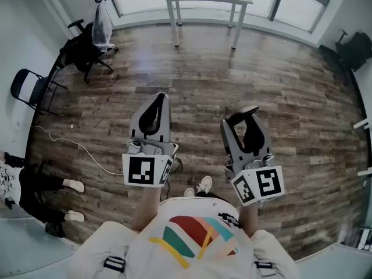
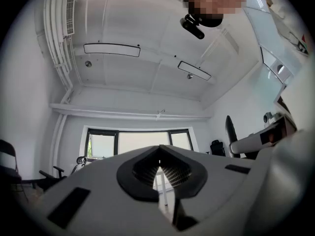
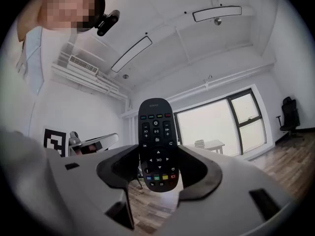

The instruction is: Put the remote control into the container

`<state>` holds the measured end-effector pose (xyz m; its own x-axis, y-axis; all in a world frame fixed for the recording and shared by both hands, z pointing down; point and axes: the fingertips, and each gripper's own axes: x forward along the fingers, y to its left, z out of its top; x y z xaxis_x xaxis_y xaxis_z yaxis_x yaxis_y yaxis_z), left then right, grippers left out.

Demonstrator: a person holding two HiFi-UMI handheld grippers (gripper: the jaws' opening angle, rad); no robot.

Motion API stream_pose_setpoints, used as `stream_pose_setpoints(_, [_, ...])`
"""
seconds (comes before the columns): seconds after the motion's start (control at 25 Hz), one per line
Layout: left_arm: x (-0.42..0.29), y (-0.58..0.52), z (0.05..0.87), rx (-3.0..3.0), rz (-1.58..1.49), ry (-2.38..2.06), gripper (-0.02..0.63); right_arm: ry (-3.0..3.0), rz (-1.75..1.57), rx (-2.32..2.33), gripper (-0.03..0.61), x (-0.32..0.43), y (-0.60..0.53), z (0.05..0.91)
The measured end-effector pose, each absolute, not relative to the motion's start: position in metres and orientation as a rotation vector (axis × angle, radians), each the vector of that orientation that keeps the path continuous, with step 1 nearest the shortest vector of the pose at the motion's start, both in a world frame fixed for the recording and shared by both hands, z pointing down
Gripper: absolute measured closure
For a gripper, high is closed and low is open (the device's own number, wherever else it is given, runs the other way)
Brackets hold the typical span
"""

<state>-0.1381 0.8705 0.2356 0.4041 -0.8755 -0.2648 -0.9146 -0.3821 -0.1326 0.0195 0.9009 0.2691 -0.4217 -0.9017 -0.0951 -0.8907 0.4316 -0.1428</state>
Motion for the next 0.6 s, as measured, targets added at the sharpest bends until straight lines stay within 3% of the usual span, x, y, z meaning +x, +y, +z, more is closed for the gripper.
stream_pose_setpoints(0.6, [-0.131, 0.855, 0.252, -2.419, 0.177, 1.593, 0.606, 2.480, -0.115, -1.639, 0.331, 0.037, 0.885, 0.279])
